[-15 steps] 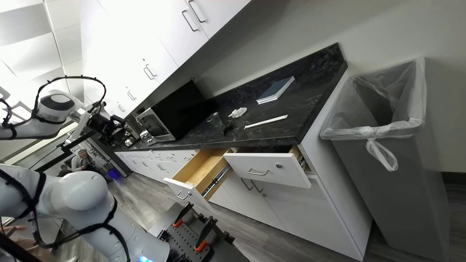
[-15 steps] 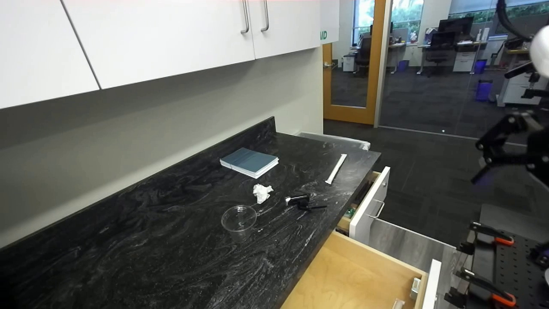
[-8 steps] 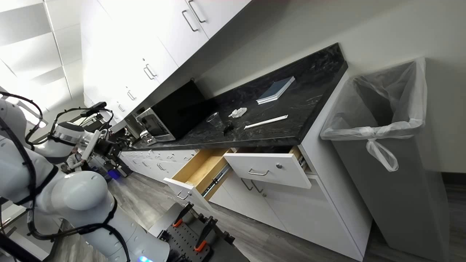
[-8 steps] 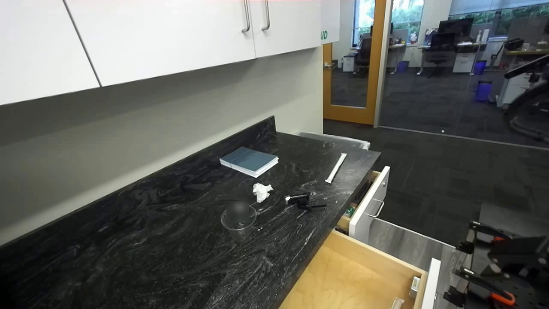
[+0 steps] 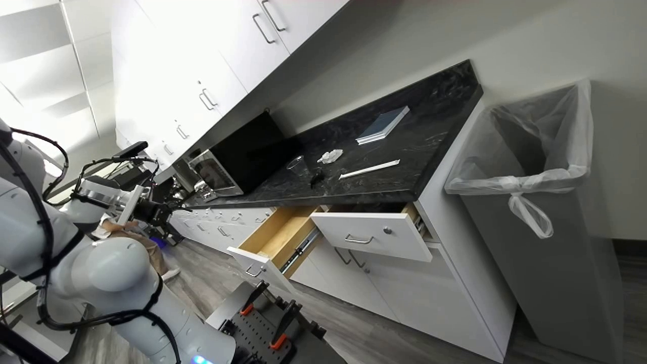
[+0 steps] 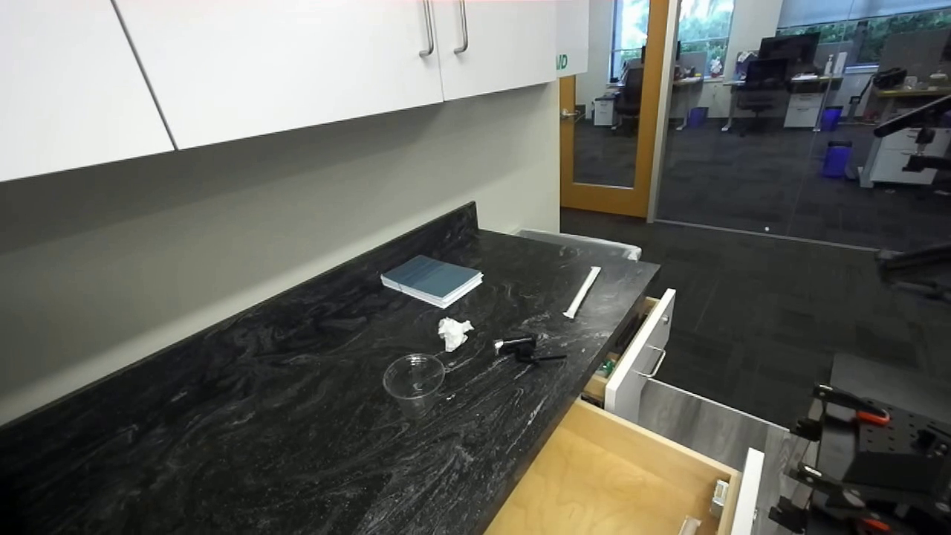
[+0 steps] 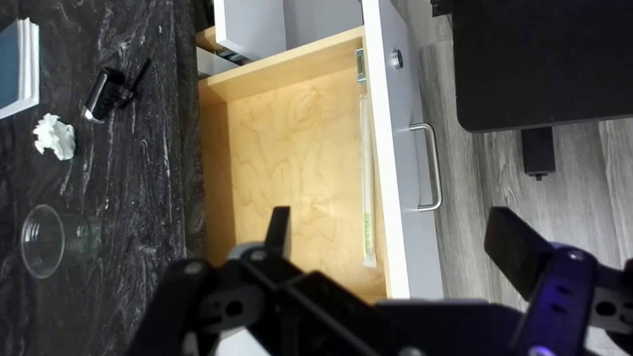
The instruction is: Close the second kitchen drawer
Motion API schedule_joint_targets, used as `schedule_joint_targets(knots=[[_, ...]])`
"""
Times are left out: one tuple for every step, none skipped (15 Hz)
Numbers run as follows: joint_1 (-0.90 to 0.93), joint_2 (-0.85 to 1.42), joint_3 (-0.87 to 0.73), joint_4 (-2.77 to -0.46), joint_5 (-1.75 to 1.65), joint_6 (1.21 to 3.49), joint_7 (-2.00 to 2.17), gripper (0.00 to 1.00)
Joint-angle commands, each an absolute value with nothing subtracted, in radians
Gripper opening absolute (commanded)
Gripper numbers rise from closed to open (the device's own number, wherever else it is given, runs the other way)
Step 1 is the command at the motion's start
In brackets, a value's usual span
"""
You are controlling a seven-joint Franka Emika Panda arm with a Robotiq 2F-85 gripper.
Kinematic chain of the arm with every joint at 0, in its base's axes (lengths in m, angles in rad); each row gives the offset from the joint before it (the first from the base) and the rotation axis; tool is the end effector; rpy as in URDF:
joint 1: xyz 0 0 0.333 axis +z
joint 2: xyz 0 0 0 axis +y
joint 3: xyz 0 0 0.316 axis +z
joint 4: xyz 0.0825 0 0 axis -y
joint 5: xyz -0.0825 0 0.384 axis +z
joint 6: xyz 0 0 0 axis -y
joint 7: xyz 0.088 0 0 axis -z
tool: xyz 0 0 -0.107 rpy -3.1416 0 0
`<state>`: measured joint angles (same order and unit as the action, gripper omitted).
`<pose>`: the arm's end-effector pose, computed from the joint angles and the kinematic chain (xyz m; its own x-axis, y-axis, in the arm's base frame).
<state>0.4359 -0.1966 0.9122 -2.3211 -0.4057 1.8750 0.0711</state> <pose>0.1275 0.4380 0.3771 0.2148 0.9229 -0.3196 0.8758 -0.0372 0.4812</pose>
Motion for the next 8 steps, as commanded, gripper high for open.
schedule_joint_targets(knots=[[0.458,-0.173,0.951,-2.347,-0.493,1.848,0.094,1.00],[0.467,-0.162,0.979,-2.383,-0.538,1.869,0.126,1.00],[0.469,-0.149,1.006,-2.411,-0.583,1.885,0.157,1.00],[0.472,-0.133,1.035,-2.440,-0.622,1.906,0.203,1.00],[0.470,-0.103,1.071,-2.467,-0.678,1.914,0.273,1.00],[0.465,-0.075,1.097,-2.492,-0.723,1.931,0.344,1.00],[0.462,-0.048,1.122,-2.515,-0.765,1.927,0.418,1.00],[0.456,-0.017,1.136,-2.536,-0.811,1.931,0.485,1.00]])
